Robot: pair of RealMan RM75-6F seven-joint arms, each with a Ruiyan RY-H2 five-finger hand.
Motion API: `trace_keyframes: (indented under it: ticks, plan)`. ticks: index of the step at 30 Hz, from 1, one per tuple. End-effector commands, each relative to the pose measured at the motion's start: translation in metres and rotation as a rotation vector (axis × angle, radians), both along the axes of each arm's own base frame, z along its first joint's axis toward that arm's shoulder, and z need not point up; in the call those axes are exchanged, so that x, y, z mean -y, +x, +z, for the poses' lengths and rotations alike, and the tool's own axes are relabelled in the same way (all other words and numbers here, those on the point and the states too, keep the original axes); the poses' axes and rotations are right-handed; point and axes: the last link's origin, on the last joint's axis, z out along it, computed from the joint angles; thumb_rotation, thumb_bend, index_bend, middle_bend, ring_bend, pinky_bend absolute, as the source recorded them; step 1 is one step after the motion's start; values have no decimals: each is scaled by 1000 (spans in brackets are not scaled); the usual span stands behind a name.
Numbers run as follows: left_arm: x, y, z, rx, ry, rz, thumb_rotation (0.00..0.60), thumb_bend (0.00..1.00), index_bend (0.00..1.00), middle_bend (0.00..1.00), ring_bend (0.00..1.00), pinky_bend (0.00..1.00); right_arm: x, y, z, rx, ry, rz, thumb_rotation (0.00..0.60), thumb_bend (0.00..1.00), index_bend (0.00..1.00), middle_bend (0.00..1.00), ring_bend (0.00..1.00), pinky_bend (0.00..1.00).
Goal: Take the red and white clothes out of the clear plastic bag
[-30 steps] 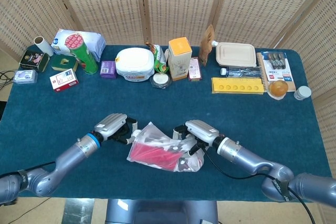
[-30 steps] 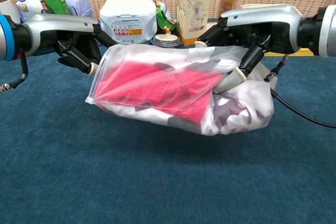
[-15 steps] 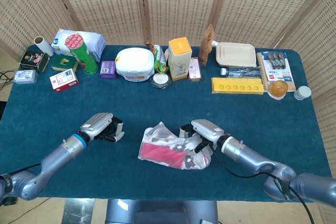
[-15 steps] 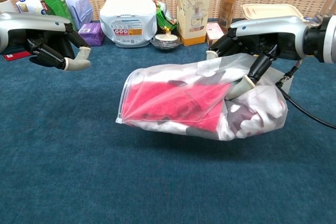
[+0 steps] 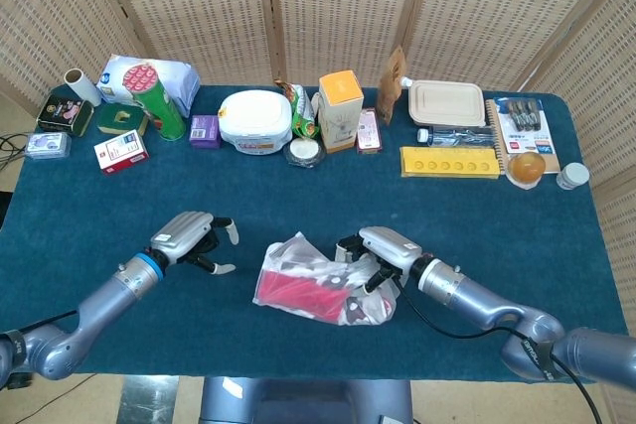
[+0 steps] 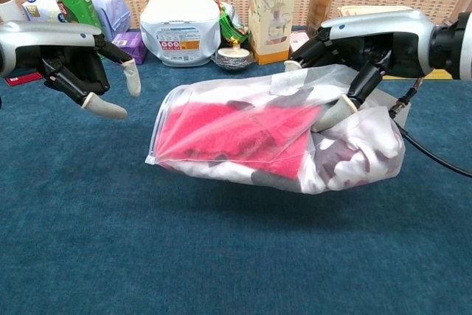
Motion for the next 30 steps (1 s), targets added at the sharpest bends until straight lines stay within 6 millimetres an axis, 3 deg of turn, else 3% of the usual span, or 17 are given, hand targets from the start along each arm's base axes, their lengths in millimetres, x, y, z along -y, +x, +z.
trace_keyframes:
  ticks: [1,19,25,30]
  plan:
    - [2,4,-7,-1,-21,-11,600,171,439,978,934,922,-1,2,0,6,11,1,600,282,605,659,843,685]
    - [4,34,-37,82,-96,-21,600,182,411,978,934,922,-7,15,-4,50,49,0,600,282,605,660,848,691]
    - [4,36,-37,96,-111,2,600,332,436,979,934,922,-5,17,-8,60,55,-20,600,282,605,660,848,691]
    - [1,34,-37,100,-97,22,600,442,566,978,935,923,-5,19,-10,74,68,-34,600,282,605,659,848,691]
